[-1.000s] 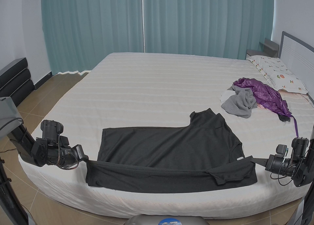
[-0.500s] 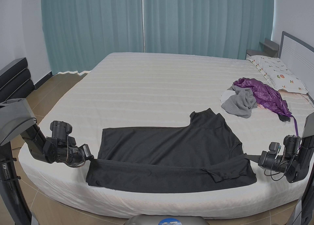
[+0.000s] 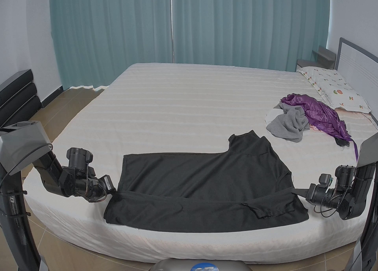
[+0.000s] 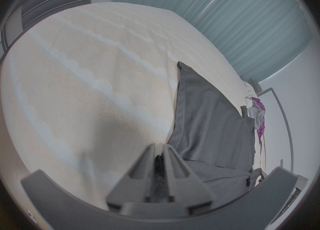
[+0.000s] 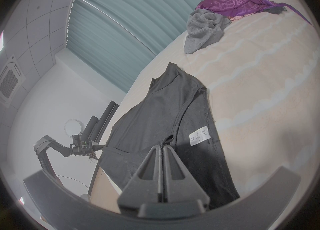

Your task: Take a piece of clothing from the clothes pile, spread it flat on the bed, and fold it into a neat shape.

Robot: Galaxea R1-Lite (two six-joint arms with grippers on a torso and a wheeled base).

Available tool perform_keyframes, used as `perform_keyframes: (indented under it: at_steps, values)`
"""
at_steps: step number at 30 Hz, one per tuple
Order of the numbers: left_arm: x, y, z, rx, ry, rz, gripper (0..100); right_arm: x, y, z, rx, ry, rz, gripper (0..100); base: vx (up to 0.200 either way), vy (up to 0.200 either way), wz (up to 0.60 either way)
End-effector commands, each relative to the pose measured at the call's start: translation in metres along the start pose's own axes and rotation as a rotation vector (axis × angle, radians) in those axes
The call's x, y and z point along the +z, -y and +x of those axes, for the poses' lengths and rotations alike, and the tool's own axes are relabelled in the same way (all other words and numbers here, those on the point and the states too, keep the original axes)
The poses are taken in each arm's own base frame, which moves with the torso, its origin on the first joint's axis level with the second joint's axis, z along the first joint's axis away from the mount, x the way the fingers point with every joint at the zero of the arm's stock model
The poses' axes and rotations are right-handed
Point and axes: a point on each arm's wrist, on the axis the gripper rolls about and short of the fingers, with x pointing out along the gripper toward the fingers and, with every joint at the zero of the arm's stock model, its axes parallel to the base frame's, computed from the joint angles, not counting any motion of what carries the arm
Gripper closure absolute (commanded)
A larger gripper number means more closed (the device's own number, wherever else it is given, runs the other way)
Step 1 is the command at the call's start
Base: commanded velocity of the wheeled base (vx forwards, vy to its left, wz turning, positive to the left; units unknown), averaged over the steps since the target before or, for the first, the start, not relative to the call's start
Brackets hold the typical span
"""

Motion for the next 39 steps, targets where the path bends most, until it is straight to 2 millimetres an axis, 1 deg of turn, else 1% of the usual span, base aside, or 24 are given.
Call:
perform_keyframes:
  at_steps: [1,6,10,11,13,14,15,19,21,26,30,31,32,33,34,35,36,37,39]
  values:
    - [-0.004,0.001,0.004,0.012,-0.008,0.006,0,-0.003,0.003,0.002,-0.001,-0.010,0.009,0,0.000,0.000,0.00]
    - [-0.003,0.001,0.004,0.020,-0.002,0.003,0,-0.002,-0.001,-0.001,0.007,-0.006,0.008,0,0.000,0.000,0.00]
    - [0.001,0.002,-0.001,0.014,0.017,-0.023,0,0.000,-0.008,-0.006,0.016,0.027,0.026,0,0.000,0.000,0.00]
    - [0.008,0.007,-0.009,-0.004,0.048,-0.038,0,-0.002,-0.012,-0.007,0.007,0.042,0.036,0,0.000,0.000,0.00]
    - [0.017,0.010,-0.019,-0.020,0.084,-0.049,0,-0.006,-0.016,-0.007,-0.031,0.062,0.064,0,0.000,0.000,0.00]
    - [0.019,0.010,-0.020,-0.024,0.089,-0.050,0,-0.006,-0.017,-0.007,-0.037,0.066,0.071,0,0.000,0.000,0.00]
    - [0.025,0.014,-0.023,-0.037,0.111,-0.045,0,-0.006,-0.021,-0.007,-0.056,0.081,0.101,0,0.000,0.000,0.00]
    - [0.044,0.027,-0.021,-0.084,0.168,-0.021,0,-0.002,-0.042,-0.007,-0.049,0.120,0.209,0,0.000,0.000,0.00]
    - [0.053,0.032,-0.013,-0.100,0.178,-0.012,0,-0.004,-0.051,-0.008,-0.043,0.120,0.237,0,0.000,0.000,0.00]
    - [0.075,0.036,0.018,-0.143,0.159,-0.006,0,-0.011,-0.065,-0.014,-0.040,0.111,0.234,0,0.000,0.000,0.00]
    - [0.088,0.036,0.044,-0.165,0.146,-0.008,0,-0.013,-0.066,-0.016,-0.043,0.102,0.239,0,0.000,0.000,0.00]
    - [0.088,0.036,0.044,-0.165,0.146,-0.008,0,-0.013,-0.066,-0.016,-0.043,0.102,0.239,0,0.000,0.000,0.00]
    - [0.091,0.035,0.059,-0.153,0.143,-0.010,0,-0.014,-0.065,-0.016,-0.047,0.099,0.243,0,0.000,0.000,0.00]
    - [0.091,0.037,0.069,-0.151,0.131,-0.007,0,-0.014,-0.064,-0.016,-0.050,0.098,0.245,0,0.000,0.000,0.00]
    - [0.090,0.036,0.075,-0.147,0.119,-0.013,0,-0.015,-0.064,-0.016,-0.052,0.097,0.247,0,0.000,0.000,0.00]
    - [0.090,0.037,0.079,-0.148,0.112,-0.020,0,-0.015,-0.063,-0.016,-0.053,0.093,0.250,0,0.000,0.000,0.00]
    - [0.090,0.037,0.079,-0.148,0.112,-0.020,0,-0.015,-0.063,-0.016,-0.053,0.093,0.250,0,0.000,0.000,0.00]
    - [0.090,0.038,0.086,-0.150,0.113,-0.024,0,-0.016,-0.063,-0.017,-0.056,0.090,0.254,0,0.000,0.000,0.00]
    - [0.092,0.040,0.086,-0.157,0.124,-0.019,0,-0.016,-0.063,-0.017,-0.056,0.089,0.255,0,0.000,0.000,0.00]
